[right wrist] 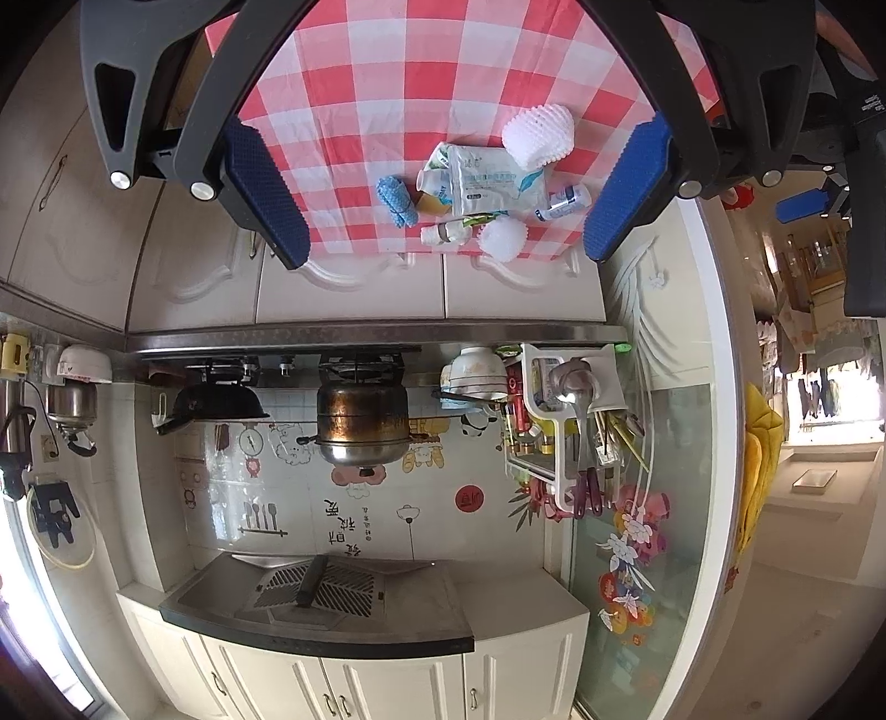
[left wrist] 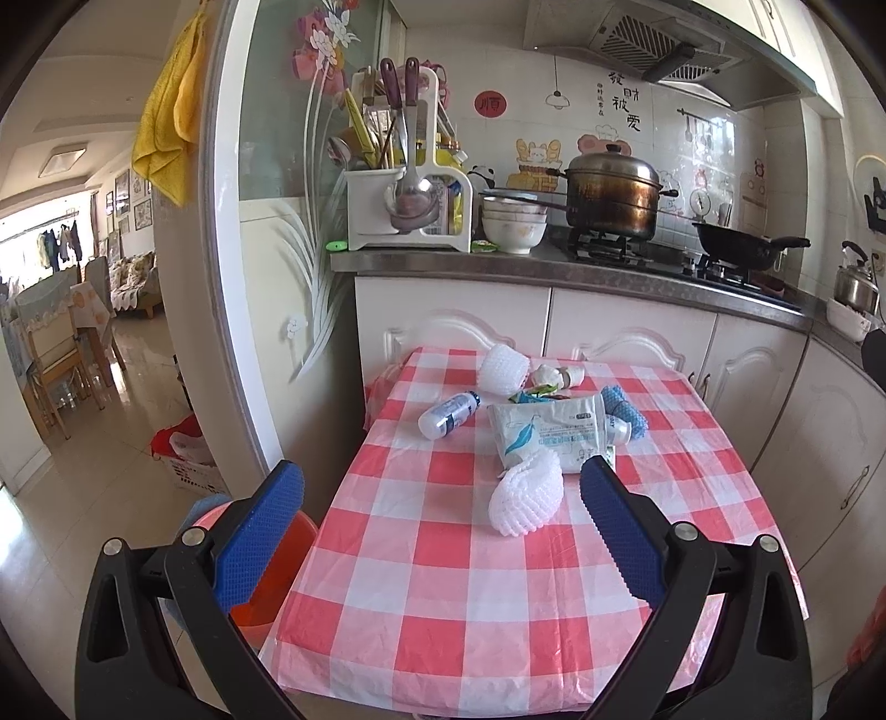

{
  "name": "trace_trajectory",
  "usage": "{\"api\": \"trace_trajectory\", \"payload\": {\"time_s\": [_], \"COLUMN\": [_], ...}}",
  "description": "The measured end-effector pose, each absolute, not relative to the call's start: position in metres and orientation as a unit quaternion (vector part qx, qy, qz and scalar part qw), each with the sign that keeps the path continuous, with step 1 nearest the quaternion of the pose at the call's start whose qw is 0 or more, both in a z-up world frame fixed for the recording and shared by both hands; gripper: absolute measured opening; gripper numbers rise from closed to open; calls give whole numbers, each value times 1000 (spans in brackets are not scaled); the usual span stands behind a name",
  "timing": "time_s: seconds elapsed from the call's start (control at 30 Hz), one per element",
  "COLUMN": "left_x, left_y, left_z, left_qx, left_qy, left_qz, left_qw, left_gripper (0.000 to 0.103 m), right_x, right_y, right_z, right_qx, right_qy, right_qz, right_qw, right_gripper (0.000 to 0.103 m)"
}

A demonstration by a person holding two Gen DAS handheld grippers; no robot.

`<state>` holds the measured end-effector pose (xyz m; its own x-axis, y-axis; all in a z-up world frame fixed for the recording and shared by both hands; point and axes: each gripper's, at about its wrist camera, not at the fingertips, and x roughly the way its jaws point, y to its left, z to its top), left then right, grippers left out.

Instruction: Collect trash

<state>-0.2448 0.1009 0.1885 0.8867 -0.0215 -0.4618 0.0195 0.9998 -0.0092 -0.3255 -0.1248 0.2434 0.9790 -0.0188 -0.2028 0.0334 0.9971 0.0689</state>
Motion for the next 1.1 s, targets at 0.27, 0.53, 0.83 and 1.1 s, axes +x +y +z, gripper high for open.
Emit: {"api": "trace_trajectory", "payload": {"time_s": [0.27, 0.53, 0.83, 1.1], "left_x": [-223, -180, -87, -7], "left_y": [106, 138, 151, 152], "left_z": [164, 126, 99, 81], "left_qx": [-4, -47, -27, -27], "left_qy": [268, 305, 323, 338], "left_qz": [-23, -66, -112, -147], "left_qw": [963, 949, 939, 929], "left_gripper": [98, 98, 98, 98], "right_x": [-292, -255, -204, -152], "right_y": [-132, -149, -150, -194], "right_z": [214, 179, 124, 96], "right_qx": [44, 89, 149, 194], "right_qy": [153, 220, 304, 334], "right_qz": [-8, 14, 86, 81], "right_qw": [987, 971, 937, 919], "right_gripper": [100, 100, 100, 100]}}
